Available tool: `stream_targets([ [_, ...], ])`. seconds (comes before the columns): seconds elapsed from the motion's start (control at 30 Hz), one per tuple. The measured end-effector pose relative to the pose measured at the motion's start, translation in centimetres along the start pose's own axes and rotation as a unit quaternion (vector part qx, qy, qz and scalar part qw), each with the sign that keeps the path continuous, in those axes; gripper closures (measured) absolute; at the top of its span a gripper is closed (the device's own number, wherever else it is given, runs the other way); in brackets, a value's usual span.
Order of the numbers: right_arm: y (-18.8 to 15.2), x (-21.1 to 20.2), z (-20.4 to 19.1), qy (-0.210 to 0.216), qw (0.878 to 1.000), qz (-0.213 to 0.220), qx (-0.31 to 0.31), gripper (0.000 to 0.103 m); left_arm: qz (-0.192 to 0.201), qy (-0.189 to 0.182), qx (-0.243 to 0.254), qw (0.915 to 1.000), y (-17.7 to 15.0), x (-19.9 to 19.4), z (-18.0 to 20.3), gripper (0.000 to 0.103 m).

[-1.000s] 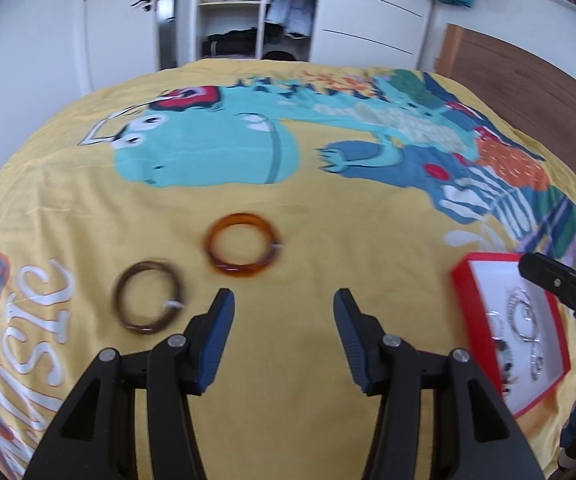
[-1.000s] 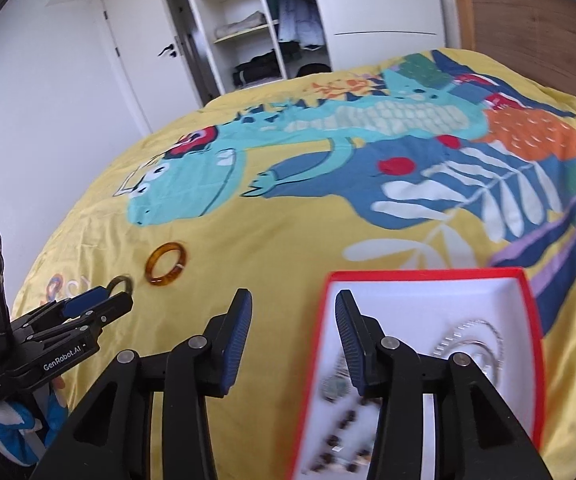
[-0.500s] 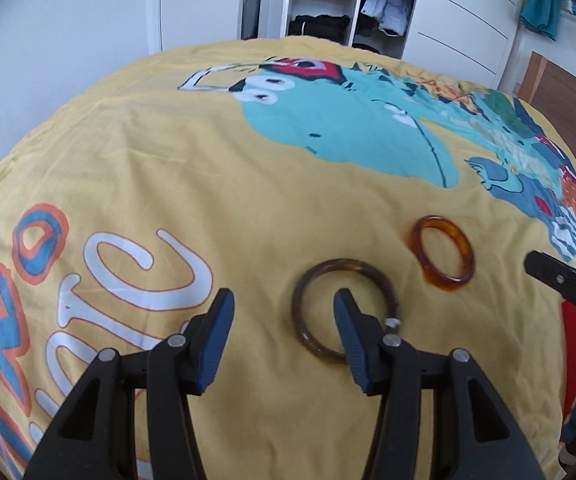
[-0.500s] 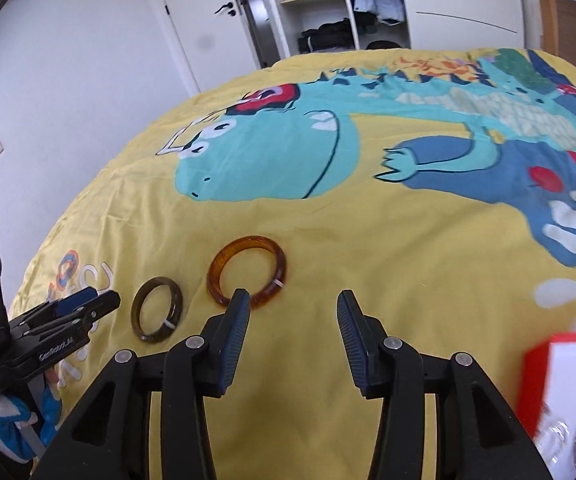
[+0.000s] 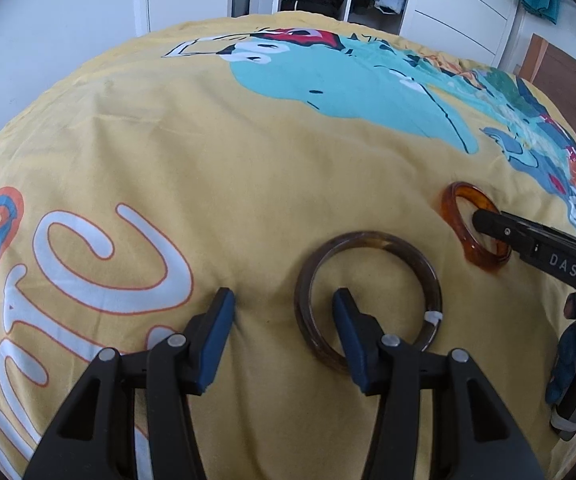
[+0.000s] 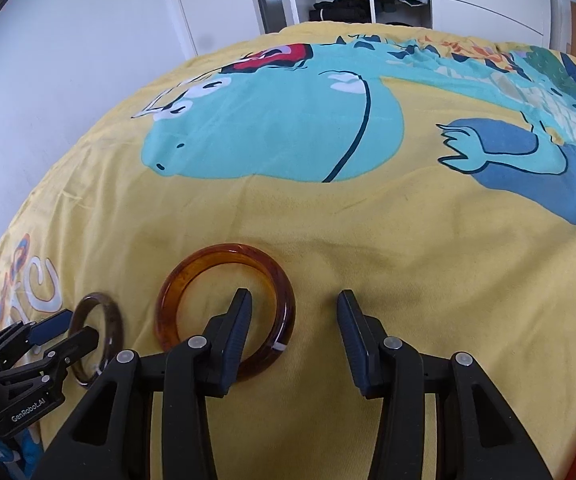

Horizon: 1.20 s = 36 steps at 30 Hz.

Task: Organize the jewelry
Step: 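Grasp the dark bangle with the left gripper while the right grasps the amber bangle, then carry both bangles over the red box and lower them inside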

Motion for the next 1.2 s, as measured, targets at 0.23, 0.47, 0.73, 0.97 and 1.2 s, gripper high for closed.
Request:
stream_targets([
  [0.23, -0.2, 0.5, -0.5, -0.009, 1.000, 0.009, -0.021, 0.091, 0.005, 0.016, 0.024, 0.9996, 0.2, 0.0, 1.0, 0.094],
  [0.47, -0.8, -2.4, 0.1, -0.004, 1.000, 0.025, -0.001, 0.092, 0.007, 0.031, 0.020, 0.9993, 0.4, -1.8, 1.6, 0.095],
  [0.73, -1.6, -10.7, 3.3, -0.008, 0.997, 0.069, 0.037, 0.092, 0.018, 0.022, 0.023, 0.9993, 0.5, -5.4, 4.5, 0.095],
  [0.97, -3.6, -18.7, 8.9, -0.038, 0.991, 0.107, 0.069, 0.092, 0.038, -0.021, 0.054, 0.9976, 0.9, -9.0, 11.1, 0.095],
  [1.2, -8.4, -24.8, 16.9, -0.102, 0.983, 0.109, 0.108, 0.092, 0.044, -0.101, 0.092, 0.9897, -0.1, -11.7, 20.3, 0.095],
])
Point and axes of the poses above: each gripper's, at about its wrist camera, not at the fingertips, and x roughly the way its jaws point, z to its right, y to its top, the point moved 2 cm from there along x, roughly the way its jaws point
